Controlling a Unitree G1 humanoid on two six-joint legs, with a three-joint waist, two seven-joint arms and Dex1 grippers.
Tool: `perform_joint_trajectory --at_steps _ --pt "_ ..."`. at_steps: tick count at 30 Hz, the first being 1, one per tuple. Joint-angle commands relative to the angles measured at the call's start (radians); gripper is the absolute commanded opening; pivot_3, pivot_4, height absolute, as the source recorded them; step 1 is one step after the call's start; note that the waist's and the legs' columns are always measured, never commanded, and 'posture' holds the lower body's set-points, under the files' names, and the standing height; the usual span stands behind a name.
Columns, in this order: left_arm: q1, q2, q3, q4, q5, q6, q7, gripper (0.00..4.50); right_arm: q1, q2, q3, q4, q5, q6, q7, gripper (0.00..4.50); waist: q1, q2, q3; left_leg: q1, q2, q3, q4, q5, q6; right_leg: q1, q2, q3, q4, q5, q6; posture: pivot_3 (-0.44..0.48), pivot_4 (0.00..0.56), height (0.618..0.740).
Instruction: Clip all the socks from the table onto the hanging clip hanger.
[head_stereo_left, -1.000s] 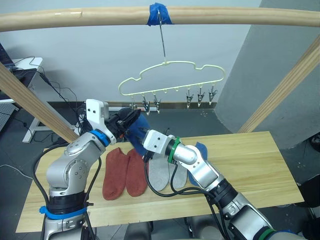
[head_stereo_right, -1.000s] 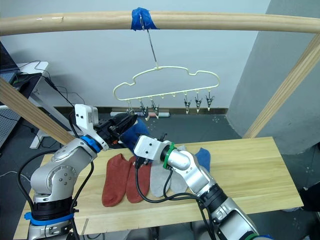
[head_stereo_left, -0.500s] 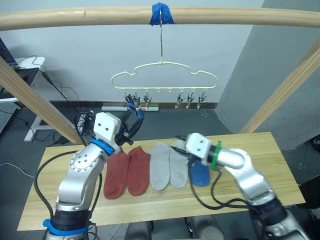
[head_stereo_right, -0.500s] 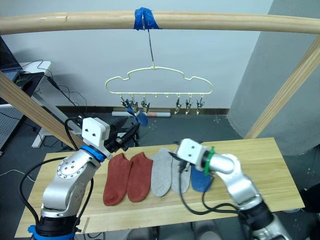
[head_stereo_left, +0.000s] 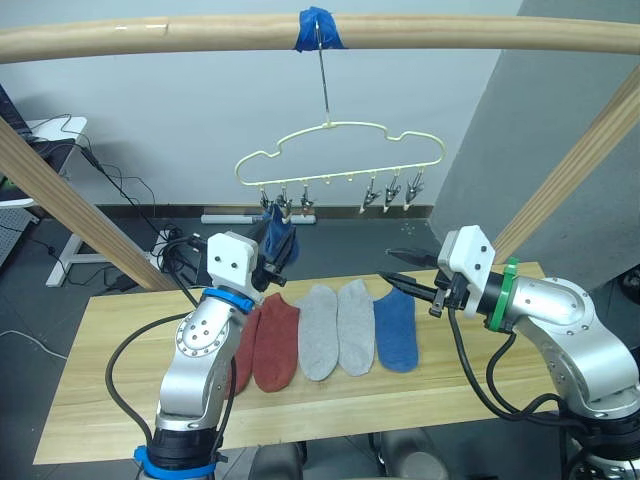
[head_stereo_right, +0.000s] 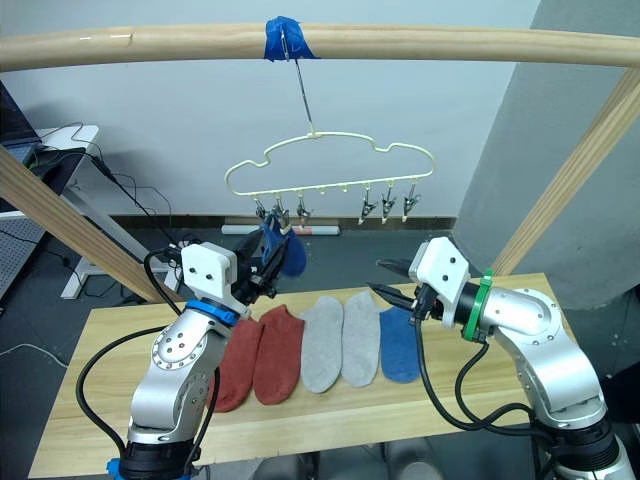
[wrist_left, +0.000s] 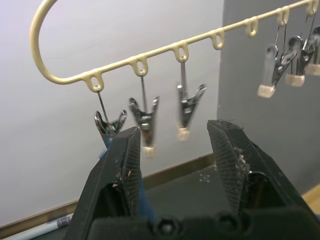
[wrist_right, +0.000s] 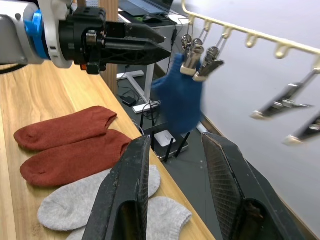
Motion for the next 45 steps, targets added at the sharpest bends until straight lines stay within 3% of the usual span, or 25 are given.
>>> perform_joint_trajectory --at_steps 1,2,4,21,45 --pt "-0.018 -0.023 0.0 0.014 0.024 -0.047 0.028 2.34 -0.005 -0.017 -0.039 -0.051 0.046 0.024 -0.018 1.68 0.0 0.0 0.0 0.0 0.0 0.0 0.0 0.0 0.0 0.0 0.0 0.0 0.0 0.0 0.0 -0.216 0.22 0.74" --pt "-0.024 -0.029 0.004 0.023 0.026 -0.051 0.033 2.34 -0.005 -0.022 -0.043 -0.052 0.052 0.029 -0.021 1.68 0.0 0.0 0.0 0.0 0.0 0.0 0.001 0.0 0.0 0.0 0.0 0.0 0.0 0.0 0.0 -0.216 0.22 0.74" --pt "-0.036 -0.038 0.009 0.036 0.031 -0.056 0.044 1.77 -0.005 -0.031 -0.048 -0.054 0.063 0.037 -0.027 1.71 0.0 0.0 0.0 0.0 0.0 0.0 0.001 0.0 0.0 0.0 0.001 0.0 0.0 0.0 0.0 -0.218 0.221 0.74" --pt "-0.176 -0.073 0.019 0.197 0.032 -0.091 0.059 1.77 -0.023 -0.068 -0.063 -0.063 0.138 0.058 -0.064 1.71 -0.001 0.0 0.001 -0.001 0.0 0.001 0.009 0.0 0.0 0.004 0.003 0.0 0.0 0.002 0.003 -0.233 0.223 0.74" --pt "-0.268 -0.078 0.035 0.345 0.038 -0.153 0.068 1.77 -0.005 -0.102 -0.082 -0.077 0.193 0.06 -0.098 1.71 -0.002 -0.001 0.001 -0.001 0.0 0.001 0.009 0.0 0.0 0.004 0.003 -0.001 -0.001 0.002 0.003 -0.259 0.22 0.74"
